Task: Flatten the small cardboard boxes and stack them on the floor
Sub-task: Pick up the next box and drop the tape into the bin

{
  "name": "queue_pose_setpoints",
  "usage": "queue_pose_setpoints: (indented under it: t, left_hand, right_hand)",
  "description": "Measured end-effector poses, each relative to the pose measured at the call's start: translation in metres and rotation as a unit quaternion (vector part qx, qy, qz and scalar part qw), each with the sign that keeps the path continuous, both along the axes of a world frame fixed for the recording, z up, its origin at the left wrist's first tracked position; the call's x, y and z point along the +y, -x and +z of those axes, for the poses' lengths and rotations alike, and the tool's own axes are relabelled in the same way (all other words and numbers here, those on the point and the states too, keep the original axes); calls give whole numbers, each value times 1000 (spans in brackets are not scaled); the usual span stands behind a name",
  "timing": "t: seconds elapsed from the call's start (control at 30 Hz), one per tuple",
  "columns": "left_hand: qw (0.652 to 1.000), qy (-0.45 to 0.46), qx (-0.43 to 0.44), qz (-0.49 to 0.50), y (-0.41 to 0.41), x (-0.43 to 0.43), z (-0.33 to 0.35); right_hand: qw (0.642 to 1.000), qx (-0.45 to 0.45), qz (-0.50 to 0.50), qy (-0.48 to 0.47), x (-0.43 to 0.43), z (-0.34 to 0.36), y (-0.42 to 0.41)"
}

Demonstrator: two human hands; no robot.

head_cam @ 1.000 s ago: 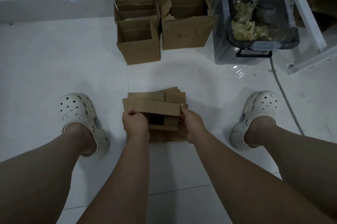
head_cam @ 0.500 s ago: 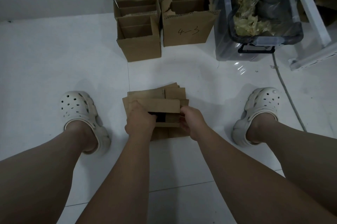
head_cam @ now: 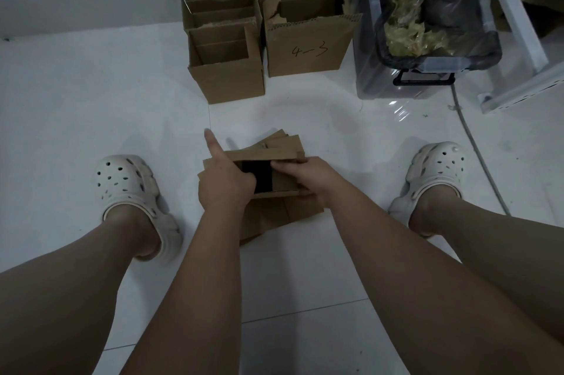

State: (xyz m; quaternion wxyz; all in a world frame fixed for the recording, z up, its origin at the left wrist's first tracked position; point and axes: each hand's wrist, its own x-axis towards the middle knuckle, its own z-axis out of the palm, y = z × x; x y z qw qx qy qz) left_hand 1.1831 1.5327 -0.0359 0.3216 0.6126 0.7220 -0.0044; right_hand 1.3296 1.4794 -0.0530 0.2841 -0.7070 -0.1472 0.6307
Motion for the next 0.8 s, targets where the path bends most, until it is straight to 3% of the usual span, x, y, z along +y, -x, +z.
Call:
queue_pose_setpoints:
  t: [0.07, 0.33, 0.5, 0.63, 0.8]
  left_hand:
    - [999, -25, -22, 10, -6, 5, 6]
    - [992, -74, -97, -19, -14, 14, 18]
    - [985, -102, -138, 0, -23, 15, 24]
    - [977, -96, -181, 57, -24, 13, 25]
    - [934, -30, -322, 149, -17, 17, 19]
  right_hand:
    - [999, 20, -36, 20, 4, 3, -6]
    - [989, -138, -40, 28, 6, -6, 0]
    - [990, -125, -61, 0, 10, -4, 5]
    - [995, -102, -5, -4, 15, 9, -2]
    - [983, -166, 40, -73, 20, 20, -10]
